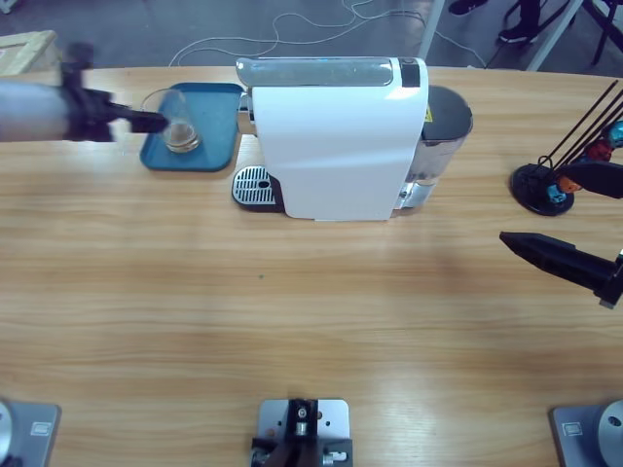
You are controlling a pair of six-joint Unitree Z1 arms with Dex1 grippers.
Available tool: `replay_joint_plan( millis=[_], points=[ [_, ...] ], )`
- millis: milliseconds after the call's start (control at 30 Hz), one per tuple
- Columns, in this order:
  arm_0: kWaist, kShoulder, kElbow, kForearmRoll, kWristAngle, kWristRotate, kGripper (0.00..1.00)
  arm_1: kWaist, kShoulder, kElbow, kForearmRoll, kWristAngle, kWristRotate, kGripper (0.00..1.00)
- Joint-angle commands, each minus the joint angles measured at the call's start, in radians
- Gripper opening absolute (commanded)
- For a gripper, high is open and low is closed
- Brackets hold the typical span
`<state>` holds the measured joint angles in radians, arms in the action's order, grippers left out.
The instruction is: Pour coffee
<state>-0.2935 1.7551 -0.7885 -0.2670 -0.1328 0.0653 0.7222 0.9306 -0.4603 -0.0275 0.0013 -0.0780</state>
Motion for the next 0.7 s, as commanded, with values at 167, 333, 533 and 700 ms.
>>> replay_joint_plan(
  millis=[167, 333, 533, 700],
  points=[
    [-0.338, -0.595, 0.187, 0.407, -0.164, -0.076, 0.99, 0.0, 0.142, 0.018, -0.012, 0.044, -0.008, 1.0],
    [-0.438, -0.554, 0.252, 0.313, -0.181, -0.06, 0.971, 0.02, 0.206, -0.002, -0.011, 0.027, -0.008, 1.0],
    [-0.438, -0.57, 0.265, 0.31, -0.104, -0.026, 0.959, 0.02, 0.21, 0.005, -0.021, 0.079, -0.008, 1.0],
    [-0.438, -0.624, 0.269, 0.311, -0.063, 0.021, 0.936, 0.02, 0.168, 0.028, -0.008, 0.077, -0.001, 1.0]
  ],
)
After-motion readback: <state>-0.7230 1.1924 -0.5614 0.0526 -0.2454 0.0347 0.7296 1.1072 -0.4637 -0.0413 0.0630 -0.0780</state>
